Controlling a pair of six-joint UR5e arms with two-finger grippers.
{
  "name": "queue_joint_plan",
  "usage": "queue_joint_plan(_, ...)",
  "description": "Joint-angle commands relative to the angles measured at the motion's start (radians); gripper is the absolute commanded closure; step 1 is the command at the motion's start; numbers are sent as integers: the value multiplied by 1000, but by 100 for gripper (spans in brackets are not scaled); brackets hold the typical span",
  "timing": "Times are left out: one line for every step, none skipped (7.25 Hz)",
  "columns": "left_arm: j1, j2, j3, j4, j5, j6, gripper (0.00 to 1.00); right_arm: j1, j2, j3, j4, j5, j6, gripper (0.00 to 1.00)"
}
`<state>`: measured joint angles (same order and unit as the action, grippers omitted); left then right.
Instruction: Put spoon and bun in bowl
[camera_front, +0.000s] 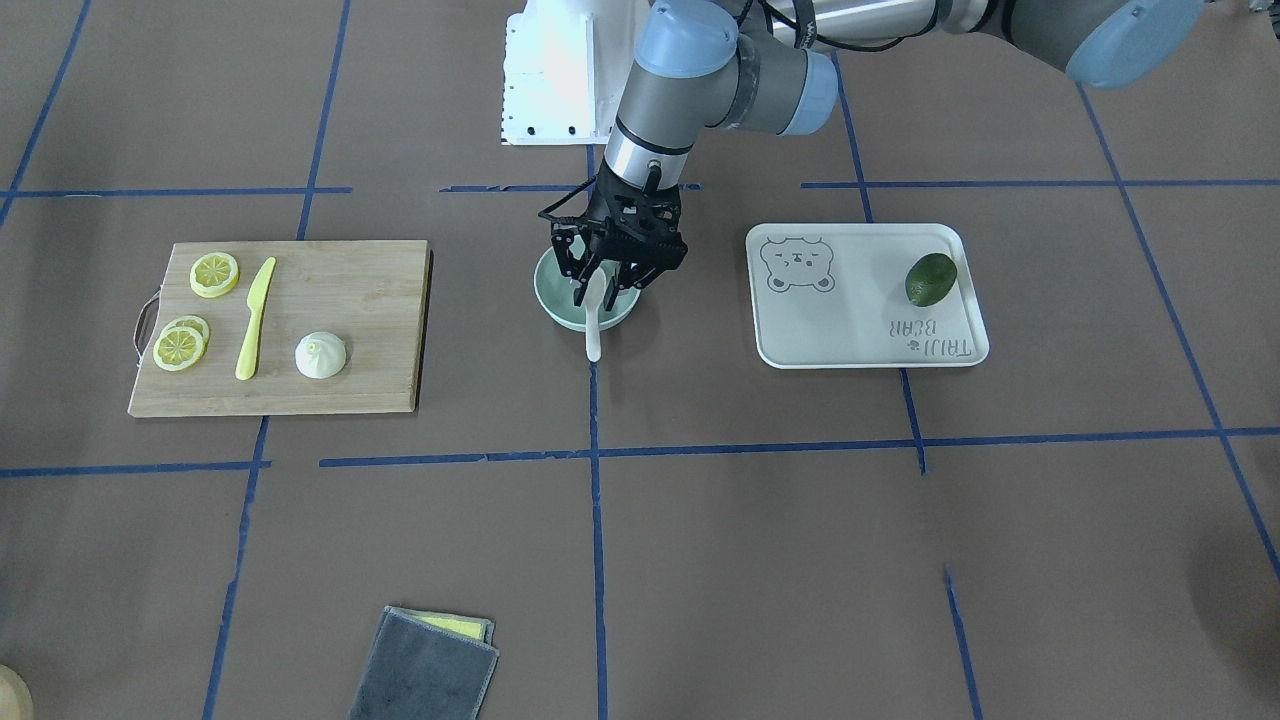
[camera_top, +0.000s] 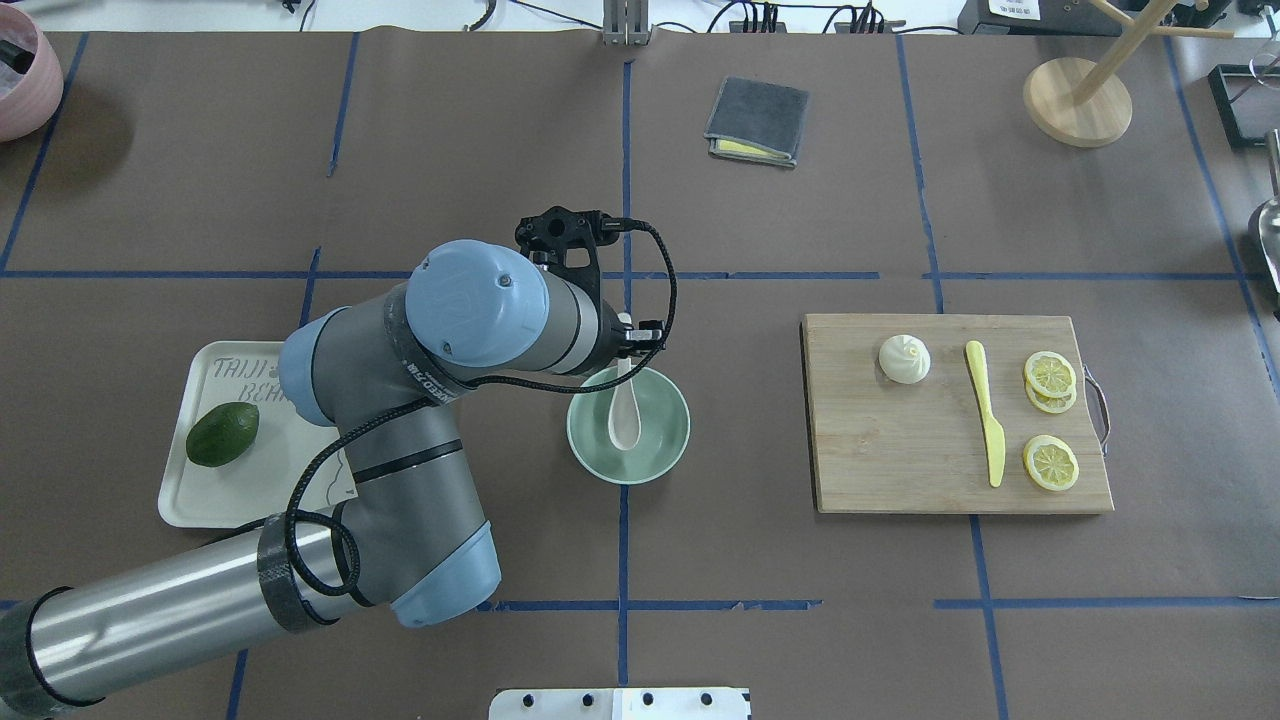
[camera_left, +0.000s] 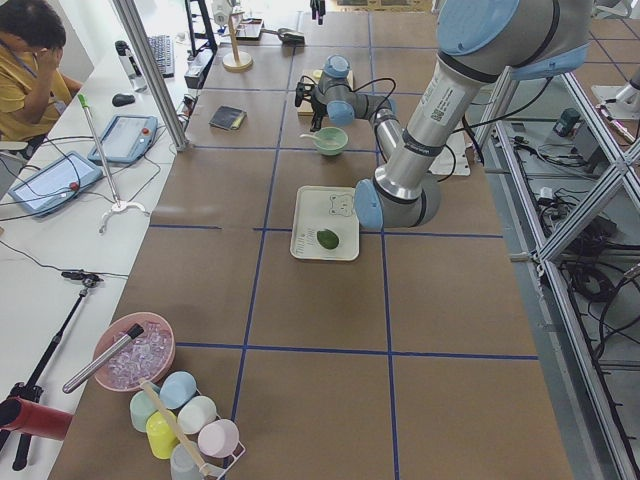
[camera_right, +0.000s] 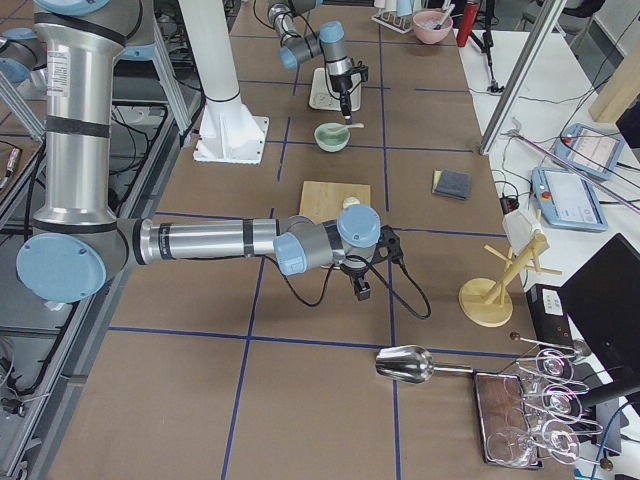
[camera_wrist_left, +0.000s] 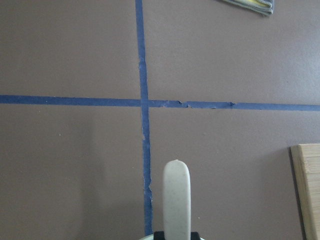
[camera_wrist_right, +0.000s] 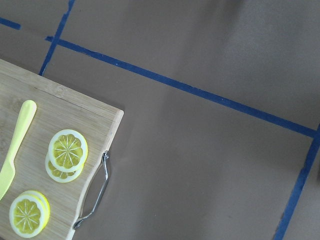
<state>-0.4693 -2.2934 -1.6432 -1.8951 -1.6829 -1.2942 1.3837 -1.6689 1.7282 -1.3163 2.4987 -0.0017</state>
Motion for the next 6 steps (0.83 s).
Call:
queue_joint_plan(-2, 70, -56, -4, 17, 53, 1, -95, 17, 33, 5, -6, 177, 0)
queue_joint_plan(-47, 115, -96, -2, 14, 158, 1, -168, 30, 92, 8, -30, 328, 0)
queue_joint_plan(-93, 182, -143, -2, 11, 250, 1, -255, 38, 149, 62, -111, 479, 0)
queue_joint_plan(-138, 262, -197, -2, -3, 335, 1, -359, 61, 151, 177, -177, 667, 0)
queue_joint_plan(-199, 328, -229, -4, -99, 399, 1, -474, 111, 151, 221, -276, 818, 0)
queue_joint_plan(-251, 385, -259, -4, -144, 447, 1, -553, 176, 146, 215, -329, 939, 0)
